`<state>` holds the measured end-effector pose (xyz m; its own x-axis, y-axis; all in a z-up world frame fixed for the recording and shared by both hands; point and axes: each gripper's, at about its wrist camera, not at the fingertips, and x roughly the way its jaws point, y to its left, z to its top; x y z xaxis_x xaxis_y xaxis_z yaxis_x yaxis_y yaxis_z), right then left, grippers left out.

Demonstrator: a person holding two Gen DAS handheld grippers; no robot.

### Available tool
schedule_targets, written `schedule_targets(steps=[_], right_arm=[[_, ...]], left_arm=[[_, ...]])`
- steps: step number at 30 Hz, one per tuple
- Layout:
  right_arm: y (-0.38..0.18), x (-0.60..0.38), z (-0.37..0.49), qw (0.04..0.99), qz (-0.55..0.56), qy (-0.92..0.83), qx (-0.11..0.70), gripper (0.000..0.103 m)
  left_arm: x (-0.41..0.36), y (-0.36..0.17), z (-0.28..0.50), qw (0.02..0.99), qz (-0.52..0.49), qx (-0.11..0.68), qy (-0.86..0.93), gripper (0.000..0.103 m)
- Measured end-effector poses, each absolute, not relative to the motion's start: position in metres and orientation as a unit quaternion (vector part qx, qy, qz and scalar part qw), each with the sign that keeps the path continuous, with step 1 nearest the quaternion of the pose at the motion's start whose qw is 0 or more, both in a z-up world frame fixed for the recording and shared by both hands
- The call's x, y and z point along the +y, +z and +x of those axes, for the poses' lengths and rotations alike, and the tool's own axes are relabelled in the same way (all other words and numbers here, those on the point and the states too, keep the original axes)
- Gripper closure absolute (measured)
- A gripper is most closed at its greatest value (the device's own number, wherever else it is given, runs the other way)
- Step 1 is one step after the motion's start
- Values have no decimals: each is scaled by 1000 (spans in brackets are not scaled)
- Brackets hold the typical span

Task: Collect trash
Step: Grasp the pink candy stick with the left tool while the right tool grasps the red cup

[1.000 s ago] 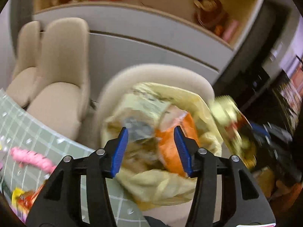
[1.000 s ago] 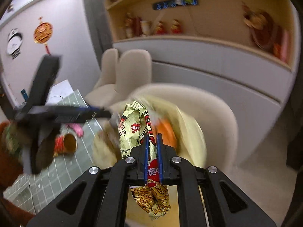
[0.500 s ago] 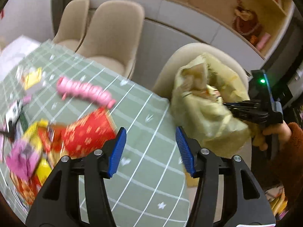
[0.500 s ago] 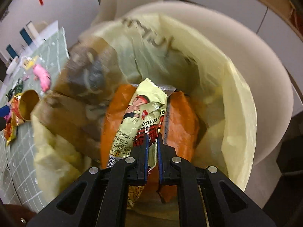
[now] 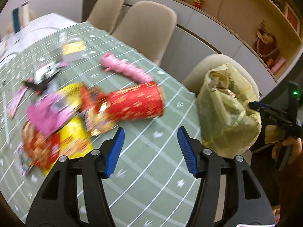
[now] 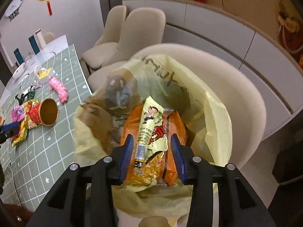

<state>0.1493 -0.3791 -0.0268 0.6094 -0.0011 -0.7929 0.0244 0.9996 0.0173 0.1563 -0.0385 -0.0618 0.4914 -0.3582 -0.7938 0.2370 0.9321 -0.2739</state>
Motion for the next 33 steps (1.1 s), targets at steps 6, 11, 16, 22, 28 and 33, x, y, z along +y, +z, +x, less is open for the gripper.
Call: schedule_targets(steps=[6, 11, 16, 22, 28, 33], right_arm=[[-5, -321, 133, 923, 17, 56, 381, 62], [-5, -269, 133, 923, 36, 132, 361, 52], [-19, -219, 131, 907, 23, 186, 377, 50], [-38, -200, 123, 908, -14, 156, 388, 50], [-65, -208, 127, 895, 1, 139, 423, 50], [-77, -199, 131, 888, -8, 139, 438, 50]], left_arm=[[30, -71, 123, 873, -90, 469, -98, 48], [100, -71, 103, 888, -131, 440, -40, 48], [153, -70, 113, 904, -130, 407, -19, 48], [192, -85, 175, 903, -52, 425, -35, 48], [214, -113, 244, 897, -6, 442, 3, 48], [212, -136, 279, 882, 4, 472, 13, 51]])
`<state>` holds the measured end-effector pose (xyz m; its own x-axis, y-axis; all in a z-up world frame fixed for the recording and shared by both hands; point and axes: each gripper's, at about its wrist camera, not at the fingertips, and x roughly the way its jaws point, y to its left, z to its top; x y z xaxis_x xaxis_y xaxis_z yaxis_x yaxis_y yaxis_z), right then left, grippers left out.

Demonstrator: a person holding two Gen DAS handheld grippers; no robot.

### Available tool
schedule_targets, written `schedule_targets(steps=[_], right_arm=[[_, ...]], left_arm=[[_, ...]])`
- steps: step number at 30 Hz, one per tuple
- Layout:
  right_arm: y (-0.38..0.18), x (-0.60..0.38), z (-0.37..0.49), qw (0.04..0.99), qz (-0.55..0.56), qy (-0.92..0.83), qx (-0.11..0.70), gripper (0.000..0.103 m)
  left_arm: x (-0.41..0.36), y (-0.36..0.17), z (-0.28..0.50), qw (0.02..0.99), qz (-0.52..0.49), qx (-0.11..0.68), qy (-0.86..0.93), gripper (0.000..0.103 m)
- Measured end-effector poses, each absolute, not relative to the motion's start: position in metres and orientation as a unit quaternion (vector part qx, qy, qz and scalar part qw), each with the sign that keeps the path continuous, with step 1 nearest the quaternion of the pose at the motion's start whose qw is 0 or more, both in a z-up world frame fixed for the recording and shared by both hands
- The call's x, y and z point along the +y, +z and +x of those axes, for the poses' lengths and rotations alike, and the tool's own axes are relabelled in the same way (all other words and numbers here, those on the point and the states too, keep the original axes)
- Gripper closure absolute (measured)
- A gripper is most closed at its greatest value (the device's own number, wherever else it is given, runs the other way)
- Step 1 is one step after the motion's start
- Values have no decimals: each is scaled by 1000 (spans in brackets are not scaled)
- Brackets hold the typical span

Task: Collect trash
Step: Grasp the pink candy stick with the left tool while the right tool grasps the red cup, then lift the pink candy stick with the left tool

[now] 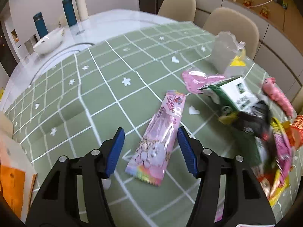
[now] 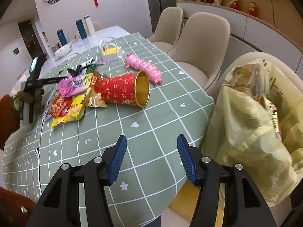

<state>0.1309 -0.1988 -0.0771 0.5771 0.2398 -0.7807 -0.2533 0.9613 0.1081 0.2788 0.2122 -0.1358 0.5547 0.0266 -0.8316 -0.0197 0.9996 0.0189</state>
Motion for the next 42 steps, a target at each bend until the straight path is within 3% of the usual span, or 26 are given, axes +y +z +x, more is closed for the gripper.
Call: schedule_targets(steps=[2, 4, 7, 17, 30, 32, 35, 42], right_arm=[[-79, -193, 134, 888, -16, 134, 439, 50], [-81, -188, 138, 889, -18, 132, 439, 50], [-84, -182, 145, 889, -17, 123, 442, 50], [-77, -165, 163, 893, -7, 166, 419, 50], [-71, -157, 230, 890, 50, 170, 420, 51], [-75, -155, 235, 883, 57, 180, 430, 66], [-75, -154, 229, 874, 82, 210, 431, 78], [-69, -160, 185, 870, 113, 232, 419, 93]], left_arm=[[207, -136, 281, 883, 8, 469, 17, 63], [203, -133, 278, 880, -1, 475, 8, 83], [197, -122, 266, 879, -24, 476, -2, 88], [155, -80, 179, 875, -82, 474, -57, 89], [103, -119, 118, 847, -77, 522, -66, 87], [105, -119, 117, 846, -90, 522, -67, 84], [109, -118, 116, 845, -100, 521, -70, 81], [108, -113, 108, 844, -103, 519, -89, 67]])
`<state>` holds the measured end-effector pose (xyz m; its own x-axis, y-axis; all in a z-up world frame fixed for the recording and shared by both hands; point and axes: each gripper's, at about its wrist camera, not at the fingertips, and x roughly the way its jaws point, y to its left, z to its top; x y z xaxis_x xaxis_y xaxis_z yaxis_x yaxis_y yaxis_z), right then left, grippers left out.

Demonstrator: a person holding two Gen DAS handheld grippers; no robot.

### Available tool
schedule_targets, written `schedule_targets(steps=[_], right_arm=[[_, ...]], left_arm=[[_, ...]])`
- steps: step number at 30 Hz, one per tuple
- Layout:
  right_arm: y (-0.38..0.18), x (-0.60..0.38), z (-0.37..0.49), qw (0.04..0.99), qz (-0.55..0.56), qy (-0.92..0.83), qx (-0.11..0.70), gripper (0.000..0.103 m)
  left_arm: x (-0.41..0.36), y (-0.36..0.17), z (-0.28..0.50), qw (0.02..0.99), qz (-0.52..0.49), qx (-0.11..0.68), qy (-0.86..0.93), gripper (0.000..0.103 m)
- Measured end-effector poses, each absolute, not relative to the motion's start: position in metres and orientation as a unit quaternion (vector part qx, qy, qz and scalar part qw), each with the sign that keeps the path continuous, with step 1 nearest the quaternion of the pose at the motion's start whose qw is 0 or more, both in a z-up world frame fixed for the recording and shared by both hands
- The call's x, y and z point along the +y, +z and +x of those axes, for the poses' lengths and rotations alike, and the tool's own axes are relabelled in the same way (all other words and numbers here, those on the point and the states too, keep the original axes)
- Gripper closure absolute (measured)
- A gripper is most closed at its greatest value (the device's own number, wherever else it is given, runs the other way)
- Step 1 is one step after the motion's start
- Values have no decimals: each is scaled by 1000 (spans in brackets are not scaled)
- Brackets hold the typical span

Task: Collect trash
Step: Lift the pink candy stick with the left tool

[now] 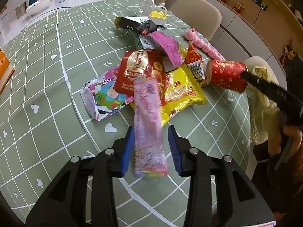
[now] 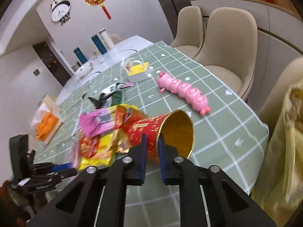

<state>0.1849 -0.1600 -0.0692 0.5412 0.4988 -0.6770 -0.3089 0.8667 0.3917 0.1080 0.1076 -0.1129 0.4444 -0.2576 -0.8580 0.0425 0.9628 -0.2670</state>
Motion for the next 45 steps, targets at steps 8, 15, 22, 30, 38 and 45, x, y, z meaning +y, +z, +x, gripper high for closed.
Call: schedule_targets(steps=[8, 15, 22, 30, 38, 45], right_arm=[[-62, -166, 124, 877, 82, 218, 421, 97], [-50, -176, 91, 885, 74, 206, 412, 97], [-44, -181, 87, 890, 67, 195, 406, 97], [-62, -179, 82, 882, 56, 192, 426, 94], [-68, -188, 75, 883, 62, 177, 430, 88], [-64, -193, 79, 879, 71, 182, 435, 88]], left_arm=[[115, -111, 111, 849, -99, 513, -76, 61], [114, -119, 114, 840, -96, 529, -65, 61], [114, -105, 97, 847, -78, 520, -77, 61], [118, -119, 83, 837, -84, 537, -62, 61], [106, -126, 83, 837, -65, 542, -42, 75], [90, -112, 84, 852, -46, 517, -71, 89]])
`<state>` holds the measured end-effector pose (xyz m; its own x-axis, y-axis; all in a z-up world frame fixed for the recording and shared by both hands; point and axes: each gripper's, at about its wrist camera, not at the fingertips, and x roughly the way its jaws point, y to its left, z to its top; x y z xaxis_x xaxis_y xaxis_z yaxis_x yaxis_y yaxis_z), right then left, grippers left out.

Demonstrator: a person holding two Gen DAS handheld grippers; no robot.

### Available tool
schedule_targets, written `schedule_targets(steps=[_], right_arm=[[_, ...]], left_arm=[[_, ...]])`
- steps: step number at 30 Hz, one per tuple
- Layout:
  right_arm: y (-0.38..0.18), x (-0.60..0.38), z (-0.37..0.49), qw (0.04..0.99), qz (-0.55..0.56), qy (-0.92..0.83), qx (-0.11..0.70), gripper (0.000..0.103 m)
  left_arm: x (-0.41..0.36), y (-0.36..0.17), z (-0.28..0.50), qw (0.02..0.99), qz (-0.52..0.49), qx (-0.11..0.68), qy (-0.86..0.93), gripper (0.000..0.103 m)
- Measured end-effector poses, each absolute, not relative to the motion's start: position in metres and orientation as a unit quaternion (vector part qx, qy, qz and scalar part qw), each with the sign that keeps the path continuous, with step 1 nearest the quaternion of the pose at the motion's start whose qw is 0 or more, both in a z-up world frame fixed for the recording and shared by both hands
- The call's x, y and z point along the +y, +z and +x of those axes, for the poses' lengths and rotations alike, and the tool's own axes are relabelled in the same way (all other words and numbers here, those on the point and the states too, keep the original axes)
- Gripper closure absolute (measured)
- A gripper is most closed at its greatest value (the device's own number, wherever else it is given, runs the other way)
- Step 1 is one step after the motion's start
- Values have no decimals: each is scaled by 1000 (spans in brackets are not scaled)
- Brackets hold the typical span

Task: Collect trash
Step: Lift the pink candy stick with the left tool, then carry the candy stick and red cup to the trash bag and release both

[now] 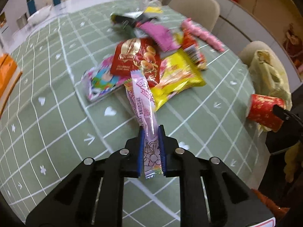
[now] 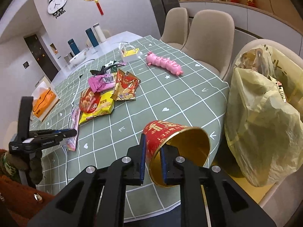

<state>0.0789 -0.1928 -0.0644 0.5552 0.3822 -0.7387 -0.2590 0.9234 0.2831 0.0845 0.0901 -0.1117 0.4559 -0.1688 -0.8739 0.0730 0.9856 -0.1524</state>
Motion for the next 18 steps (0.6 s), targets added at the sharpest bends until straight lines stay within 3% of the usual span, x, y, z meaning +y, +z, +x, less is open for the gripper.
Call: schedule_targets(steps=[3, 5, 18], right_arm=[[-63, -194, 82, 880, 70, 179, 435, 89], [-59, -196, 81, 883, 70, 182, 427, 97], [3, -220, 85, 919, 45, 193, 340, 98]], left_arm=[[88, -98, 86, 859, -60, 503, -83, 89], [88, -86, 87, 863, -71, 492, -87, 89], [30, -15, 115, 893, -52, 427, -131, 89]])
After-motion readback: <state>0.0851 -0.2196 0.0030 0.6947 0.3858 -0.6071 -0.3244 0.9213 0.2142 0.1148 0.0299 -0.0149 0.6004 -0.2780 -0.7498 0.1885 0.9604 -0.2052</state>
